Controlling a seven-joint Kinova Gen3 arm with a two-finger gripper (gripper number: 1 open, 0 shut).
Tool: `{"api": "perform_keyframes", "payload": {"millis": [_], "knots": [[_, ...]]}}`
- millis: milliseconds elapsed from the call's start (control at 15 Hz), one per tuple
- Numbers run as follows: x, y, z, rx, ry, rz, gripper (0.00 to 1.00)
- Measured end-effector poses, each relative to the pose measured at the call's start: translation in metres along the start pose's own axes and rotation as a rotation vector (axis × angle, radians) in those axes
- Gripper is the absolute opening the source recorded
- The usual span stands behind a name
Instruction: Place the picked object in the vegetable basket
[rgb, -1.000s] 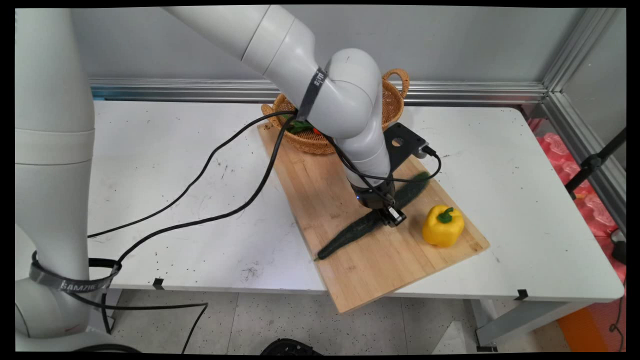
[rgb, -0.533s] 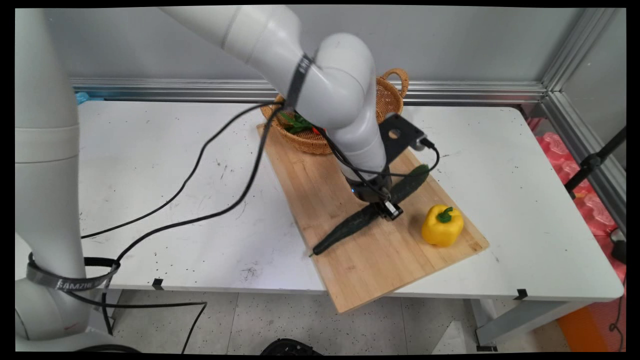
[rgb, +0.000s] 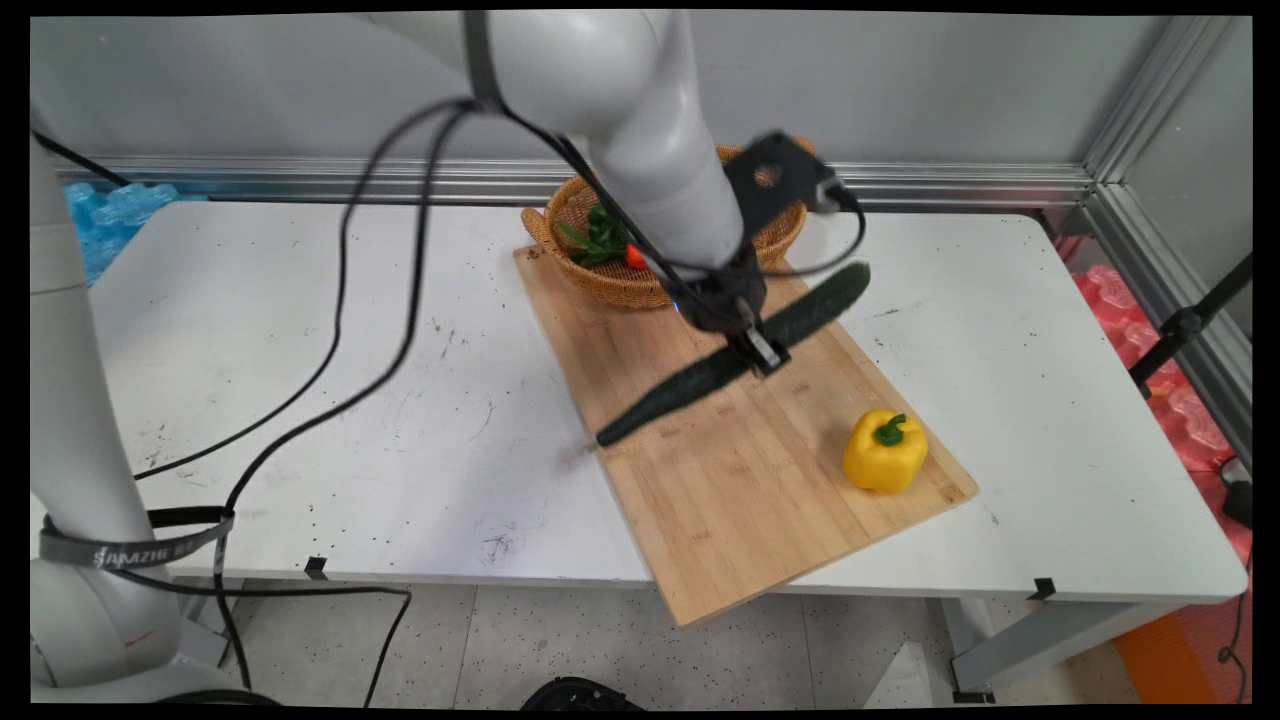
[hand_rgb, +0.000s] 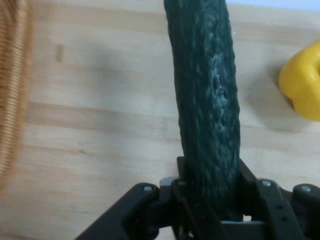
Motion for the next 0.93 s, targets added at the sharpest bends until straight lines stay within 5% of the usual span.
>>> {"api": "perform_keyframes", "payload": {"millis": [400, 933], "knots": [[0.015, -0.045, -0.060, 0.039, 0.061, 0.075, 0.00], [0.036, -0.126, -0.087, 0.139, 0.056, 0.140, 0.00]]}}
